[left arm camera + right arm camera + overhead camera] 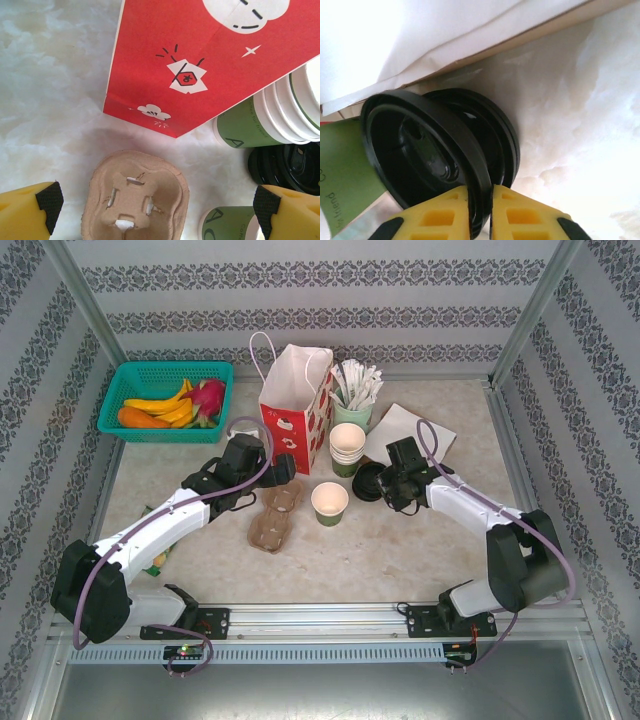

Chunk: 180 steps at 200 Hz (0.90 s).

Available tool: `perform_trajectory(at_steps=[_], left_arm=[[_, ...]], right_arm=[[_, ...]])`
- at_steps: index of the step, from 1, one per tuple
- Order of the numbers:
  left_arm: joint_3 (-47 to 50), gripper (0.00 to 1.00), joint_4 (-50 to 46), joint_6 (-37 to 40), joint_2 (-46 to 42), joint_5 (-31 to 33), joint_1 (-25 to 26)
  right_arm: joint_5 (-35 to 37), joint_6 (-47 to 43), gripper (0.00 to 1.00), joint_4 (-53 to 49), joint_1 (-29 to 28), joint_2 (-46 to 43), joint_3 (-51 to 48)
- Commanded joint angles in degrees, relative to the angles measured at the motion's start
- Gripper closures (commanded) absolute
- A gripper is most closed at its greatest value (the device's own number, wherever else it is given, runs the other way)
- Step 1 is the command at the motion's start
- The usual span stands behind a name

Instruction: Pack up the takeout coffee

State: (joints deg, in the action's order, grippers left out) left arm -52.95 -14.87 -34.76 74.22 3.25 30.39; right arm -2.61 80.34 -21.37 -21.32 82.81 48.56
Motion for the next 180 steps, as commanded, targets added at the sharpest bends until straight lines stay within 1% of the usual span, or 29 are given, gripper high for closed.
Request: perform_trajectory(at_steps=[1, 13, 34, 53, 74, 86, 98, 117, 132, 139, 147, 163, 180], left_arm=[[0.46, 0.01, 1.82, 0.9, -0.53, -0.08, 0.64], [0.46, 0.01, 2.28, 1.4, -0.46, -0.79, 0.6], [0.12, 0.01, 2.87, 2.6, -0.3, -2.2, 0.55], [-1.22, 0.01, 3.47, 5.33, 0.36, -5.48, 0.57], [-4.73, 0.01, 1.22, 8.14, 2.08, -8.63, 0.55], [-6.57, 0.01, 0.46, 10.42, 3.19, -11.61, 0.63], [-7.83, 0.01, 1.16, 12.4, 3.86, -14.84, 0.77], [-8.68, 0.01, 4.66, 13.86, 4.23, -17.25, 1.07], [-10.3, 0.0, 6.78, 15.21, 5.04, -19.67, 1.28], [-11.63, 0.0, 6.79, 15.85, 5.83, -20.48, 1.46], [-13.08, 0.03, 6.62, 16.81, 6.74, -21.31, 2.04], [-14.74, 0.07, 7.68, 18.42, 8.27, -20.78, 3.9], [-15.31, 0.1, 10.7, 18.27, 9.88, -19.43, 5.64]], right_arm=[[5.12, -10.36, 0.88, -3.49, -0.97, -1.86, 0.69], [6.19, -17.3, 0.92, -3.14, -1.16, -2.52, 0.62], [8.55, -26.18, 0.94, -0.87, -1.55, -5.11, -0.93], [10.25, -32.13, 0.95, 1.32, -1.71, -7.61, -2.72], [11.46, -37.37, 0.95, 1.24, -1.78, -9.24, -2.76], [11.65, -40.39, 0.96, 1.58, -2.07, -10.21, -2.6], [12.03, -43.73, 0.96, 2.12, -2.69, -11.26, -2.13], [13.44, -47.9, 0.96, 3.4, -3.7, -12.85, -1.25], [14.7, -48.58, 0.96, 4.78, -4.24, -13.99, -0.74], [15.79, -47.34, 0.96, 4.9, -4.41, -14.37, -0.21], [16.8, -45.04, 0.96, 4.35, -4.5, -14.55, 0.52], [18.18, -40.28, 0.96, 4.33, -5.22, -14.77, 1.73], [21.82, -35.58, 0.96, 4.96, -7.13, -15.01, 2.63]])
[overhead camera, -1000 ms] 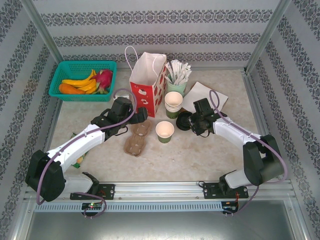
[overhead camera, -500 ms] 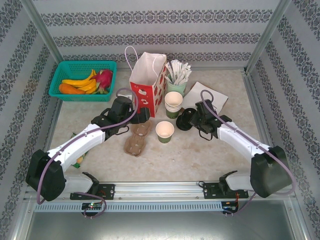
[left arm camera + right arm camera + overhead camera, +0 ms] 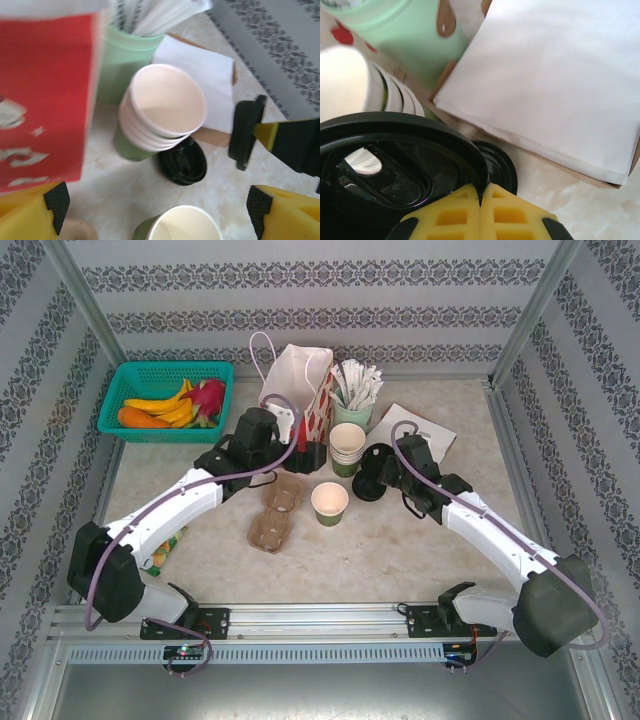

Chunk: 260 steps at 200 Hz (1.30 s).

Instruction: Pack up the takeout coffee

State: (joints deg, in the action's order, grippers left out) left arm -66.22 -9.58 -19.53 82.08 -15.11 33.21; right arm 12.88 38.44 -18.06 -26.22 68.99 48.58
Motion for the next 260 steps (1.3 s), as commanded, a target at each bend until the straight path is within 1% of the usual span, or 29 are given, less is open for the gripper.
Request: perform_trajectory(at_steps=[1, 39, 52, 58, 84, 97, 109, 138, 148, 171, 189, 237, 253, 260], left_arm=[[-2.06, 0.1, 5.56, 2.93, 2.15, -1.07, 2.91], [-6.67, 0.25, 8.78, 0.17, 6.86, -1.64, 5.57], [-8.14, 0.28, 8.85, -0.02, 8.33, -0.69, 6.28], [-8.48, 0.29, 9.05, -0.21, 8.97, 0.18, 6.51], [-9.24, 0.37, 10.88, -2.09, 11.34, 2.98, 6.69], [-10.9, 0.38, 11.11, -1.62, 12.98, 1.17, 6.7], [-12.82, 0.42, 10.37, -1.21, 14.8, -0.66, 6.69], [-15.28, 0.48, 10.28, -0.58, 17.35, -2.42, 6.78], [-15.81, 0.52, 9.94, -0.06, 17.8, -2.25, 6.82], [-16.92, 0.68, 8.46, 1.4, 18.68, -1.3, 7.04], [-16.97, 0.77, 7.79, 2.01, 18.81, -0.93, 7.16], [-17.15, 0.91, 6.69, 3.22, 18.81, -0.61, 7.22], [-17.28, 0.96, 6.47, 3.75, 18.73, -0.27, 7.22], [-17.18, 0.99, 6.54, 4.24, 18.73, -0.19, 7.22]], right_arm=[[6.57, 6.58, 0.96, 1.73, -2.33, -1.21, 2.63], [13.55, 12.54, 0.96, 4.85, -6.56, -0.29, 4.08], [14.74, 13.63, 0.96, 5.11, -7.3, 0.3, 4.94], [14.74, 13.97, 0.96, 5.31, -7.43, 0.56, 5.24], [14.66, 14.7, 0.96, 5.22, -8.44, 1.46, 6.47], [14.44, 15.38, 0.96, 4.62, -8.76, 1.84, 6.87], [14.27, 16.17, 0.96, 4.51, -9.11, 2.1, 6.85], [14.13, 17.28, 0.96, 4.58, -9.72, 3.2, 7.12], [14.32, 17.5, 0.96, 4.75, -9.9, 3.49, 7.14], [14.6, 18.3, 0.96, 5.02, -10.17, 3.78, 7.12], [14.51, 18.32, 0.96, 5.19, -10.25, 3.87, 7.39], [14.24, 17.58, 0.95, 6.04, -10.08, 3.65, 7.57], [13.44, 16.98, 0.92, 6.89, -9.82, 3.47, 7.53], [13.09, 16.57, 0.89, 6.84, -9.56, 3.22, 7.65]])
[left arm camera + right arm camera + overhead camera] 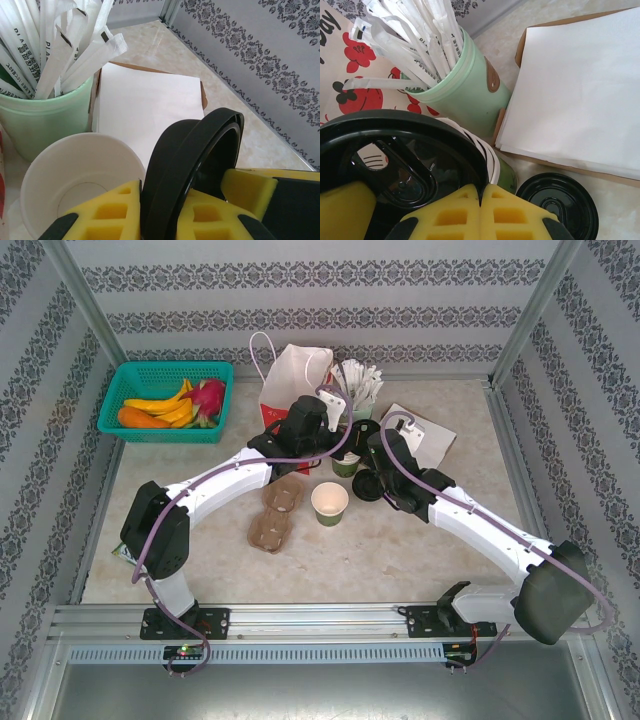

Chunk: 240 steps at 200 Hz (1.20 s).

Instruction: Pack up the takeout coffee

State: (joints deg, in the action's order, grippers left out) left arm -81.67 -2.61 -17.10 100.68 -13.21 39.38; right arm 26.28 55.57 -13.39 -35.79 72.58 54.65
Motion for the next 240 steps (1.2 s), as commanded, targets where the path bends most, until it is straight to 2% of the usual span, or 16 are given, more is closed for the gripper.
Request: perform_trajectory(at_steps=[1, 30, 56, 75, 100, 104, 107, 121, 139, 152, 161, 177, 191, 218, 240], left_arm=[[-1.73, 0.99, -0.4, 1.94, 0.04, -2.09, 1.05], [0.1, 1.0, 1.97, 6.29, -1.71, -0.11, 1.05], [0.86, 1.0, 3.06, 10.88, -3.01, 1.54, 0.97], [0.77, 1.0, 4.65, 8.97, -4.28, 0.03, -0.15], [0.9, 1.0, 10.67, -3.92, -5.99, -9.67, -5.06], [0.91, 1.0, 12.03, -6.22, -6.1, -11.64, -5.95], [0.98, 1.0, 13.19, -8.08, -6.22, -12.87, -6.54], [1.94, 1.0, 19.65, -16.9, -6.54, -18.18, -9.58], [4.53, 1.0, 32.72, -28.61, -6.56, -22.47, -12.92], [6.55, 1.0, 42.06, -34.12, -6.55, -23.59, -14.43], [7.52, 1.0, 47.35, -34.76, -6.68, -23.79, -14.89], [9.8, 1.0, 54.87, -27.31, -7.74, -22.14, -14.67], [12.98, 1.0, 59.5, -13.92, -9.54, -20.05, -13.64], [10.51, 1.0, 49.42, 15.34, -11.77, -21.85, -11.09], [10.05, 1.0, 48.22, 32.77, -12.53, -18.55, -8.81]], right_arm=[[-0.42, -0.56, 0.88, 2.15, 0.02, -0.43, 1.54], [-4.41, -0.58, 0.69, 3.76, 2.82, -3.74, -0.08], [-12.74, -1.46, 0.52, 7.52, 7.31, -7.76, -2.79], [-19.6, -6.04, 0.41, 12.56, 10.42, -10.71, -5.31], [-33.45, -7.84, 0.2, 19.72, 16.6, -14.19, -8.52], [-34.97, -8.07, 0.07, 20.49, 17.26, -14.62, -8.74], [-35.94, -8.16, 0.03, 20.99, 17.7, -14.95, -8.91], [-40.22, -8.01, 0.02, 22.82, 19.43, -15.83, -9.0], [-44.65, -5.3, 0.02, 24.95, 21.25, -15.89, -8.69], [-46.72, -0.94, 0.02, 27.69, 22.66, -15.42, -9.02], [-47.97, 2.66, 0.02, 28.09, 23.63, -14.61, -8.6], [-53.41, 9.56, 0.02, 28.03, 26.12, -11.87, -6.49], [-60.16, 15.04, 0.02, 28.03, 27.81, -8.91, -3.54], [-68.54, 25.35, 0.02, 27.32, 29.26, -4.28, 0.96], [-73.52, 33.32, 0.02, 29.38, 29.93, -1.64, 2.81]])
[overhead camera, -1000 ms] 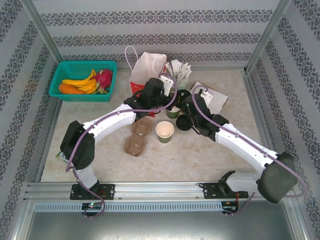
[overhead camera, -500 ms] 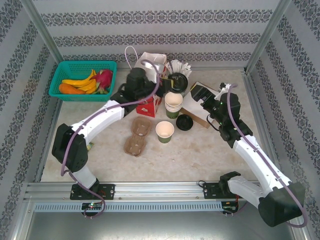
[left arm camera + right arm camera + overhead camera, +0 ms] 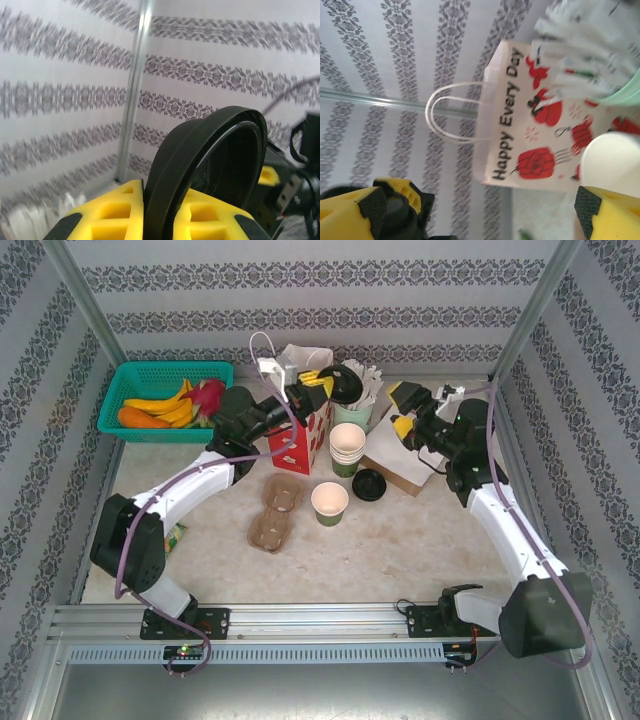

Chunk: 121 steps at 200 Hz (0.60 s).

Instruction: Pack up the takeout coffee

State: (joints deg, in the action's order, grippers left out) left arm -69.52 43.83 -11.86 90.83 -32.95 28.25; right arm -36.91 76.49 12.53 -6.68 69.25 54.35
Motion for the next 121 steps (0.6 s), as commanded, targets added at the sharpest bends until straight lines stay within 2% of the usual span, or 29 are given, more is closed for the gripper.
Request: perform_trajectory(at_steps=[1, 13, 34, 46, 69, 93, 121], left_arm=[[-2.06, 1.0, 1.95, 28.22, -2.72, 1.38, 2.37], [-1.37, 1.0, 4.24, 36.67, -2.44, 2.73, 3.09], [-0.18, 1.0, 7.11, 57.24, -1.61, 5.47, 5.14], [0.47, 1.0, 12.51, 63.97, -0.39, 6.06, 5.5], [0.56, 1.0, 18.58, 70.23, 0.85, 5.39, 5.5], [0.84, 1.0, 21.06, 68.2, 0.45, 4.69, 5.35], [0.96, 1.0, 21.35, 67.71, 0.58, 4.01, 5.32]], right_arm=[[-10.45, 12.69, 0.02, 3.55, 0.8, 1.72, 3.21], [-11.87, 15.86, 0.02, 4.44, 1.24, 2.02, 3.62], [-13.31, 20.85, 0.02, 6.01, 1.61, 1.92, 3.48], [-14.29, 24.89, 0.02, 8.8, 1.61, 1.94, 2.79], [-15.08, 33.51, 0.02, 16.84, 1.59, 2.35, 1.01], [-13.15, 40.35, 0.02, 24.53, 1.08, 2.79, -1.3], [-12.11, 44.02, 0.03, 29.01, -0.7, 3.76, -0.74]])
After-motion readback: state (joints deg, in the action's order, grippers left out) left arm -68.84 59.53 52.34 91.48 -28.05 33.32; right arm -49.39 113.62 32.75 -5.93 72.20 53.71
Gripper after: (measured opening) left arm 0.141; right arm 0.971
